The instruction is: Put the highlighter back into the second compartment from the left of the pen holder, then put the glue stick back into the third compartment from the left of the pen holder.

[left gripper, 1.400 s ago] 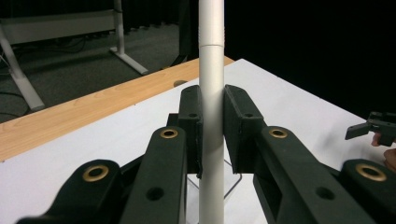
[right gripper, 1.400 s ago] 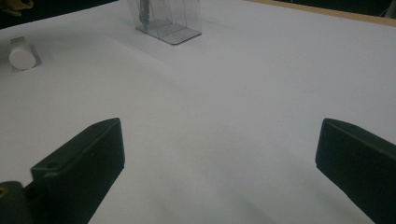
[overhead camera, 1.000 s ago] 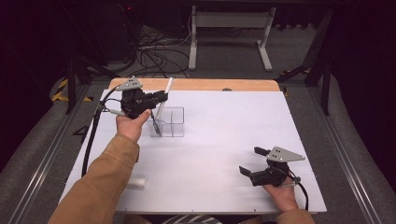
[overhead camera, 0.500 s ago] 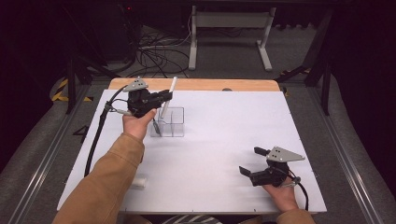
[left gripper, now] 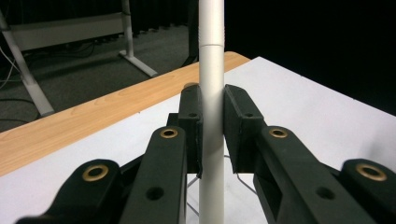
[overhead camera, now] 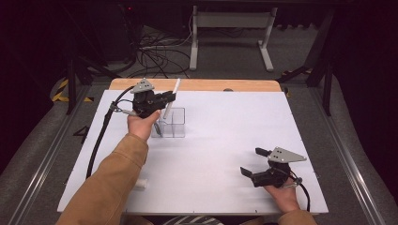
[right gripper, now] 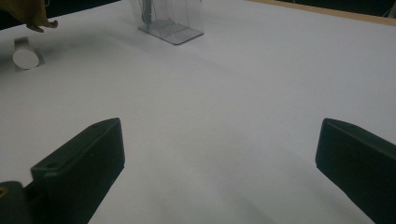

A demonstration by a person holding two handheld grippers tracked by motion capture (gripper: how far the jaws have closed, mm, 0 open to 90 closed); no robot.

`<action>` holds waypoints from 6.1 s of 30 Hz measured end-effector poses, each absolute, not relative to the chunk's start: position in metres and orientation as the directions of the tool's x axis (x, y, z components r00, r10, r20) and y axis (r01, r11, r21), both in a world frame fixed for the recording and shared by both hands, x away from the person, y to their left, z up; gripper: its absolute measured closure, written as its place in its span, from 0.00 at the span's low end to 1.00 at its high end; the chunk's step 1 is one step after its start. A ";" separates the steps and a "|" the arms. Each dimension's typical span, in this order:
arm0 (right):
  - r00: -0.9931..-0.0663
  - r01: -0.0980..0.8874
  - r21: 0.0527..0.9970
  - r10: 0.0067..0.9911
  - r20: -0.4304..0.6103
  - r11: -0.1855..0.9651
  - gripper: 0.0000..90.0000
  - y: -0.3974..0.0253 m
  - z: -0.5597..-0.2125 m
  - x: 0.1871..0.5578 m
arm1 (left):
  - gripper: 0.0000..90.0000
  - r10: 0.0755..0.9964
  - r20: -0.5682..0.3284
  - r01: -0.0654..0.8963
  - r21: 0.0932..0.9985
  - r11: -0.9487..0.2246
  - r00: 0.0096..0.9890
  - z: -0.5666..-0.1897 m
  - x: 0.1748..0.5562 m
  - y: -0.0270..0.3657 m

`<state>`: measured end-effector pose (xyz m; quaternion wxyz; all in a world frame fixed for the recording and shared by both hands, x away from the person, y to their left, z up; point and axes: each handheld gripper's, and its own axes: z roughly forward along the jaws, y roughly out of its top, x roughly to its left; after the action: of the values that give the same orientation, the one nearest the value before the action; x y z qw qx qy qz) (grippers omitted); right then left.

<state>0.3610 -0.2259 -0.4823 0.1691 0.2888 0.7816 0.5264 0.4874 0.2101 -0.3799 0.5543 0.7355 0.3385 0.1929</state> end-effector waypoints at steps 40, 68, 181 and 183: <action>-0.778 0.271 0.920 0.627 0.035 0.283 0.02 -0.225 -0.482 0.361 | 0.62 0.716 -0.082 0.372 0.892 -0.258 0.694 -0.388 0.469 0.230; -0.774 0.272 0.926 0.632 0.049 0.261 0.00 -0.225 -0.481 0.360 | 0.24 0.650 0.037 0.255 0.902 -0.350 0.759 -0.346 0.392 0.252; -0.784 0.279 0.921 0.618 0.055 0.273 0.01 -0.223 -0.483 0.360 | 0.55 0.244 0.041 0.221 0.296 -0.929 0.969 -0.450 0.333 0.256; -0.784 0.280 0.920 0.618 0.055 0.273 0.01 -0.223 -0.483 0.360 | 0.59 0.238 0.042 0.216 0.292 -0.932 0.970 -0.451 0.334 0.256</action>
<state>0.3598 -0.2234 -0.4831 0.1593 0.2871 0.7817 0.5302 0.3336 0.2558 -0.4513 0.1440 0.9820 0.1158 0.0383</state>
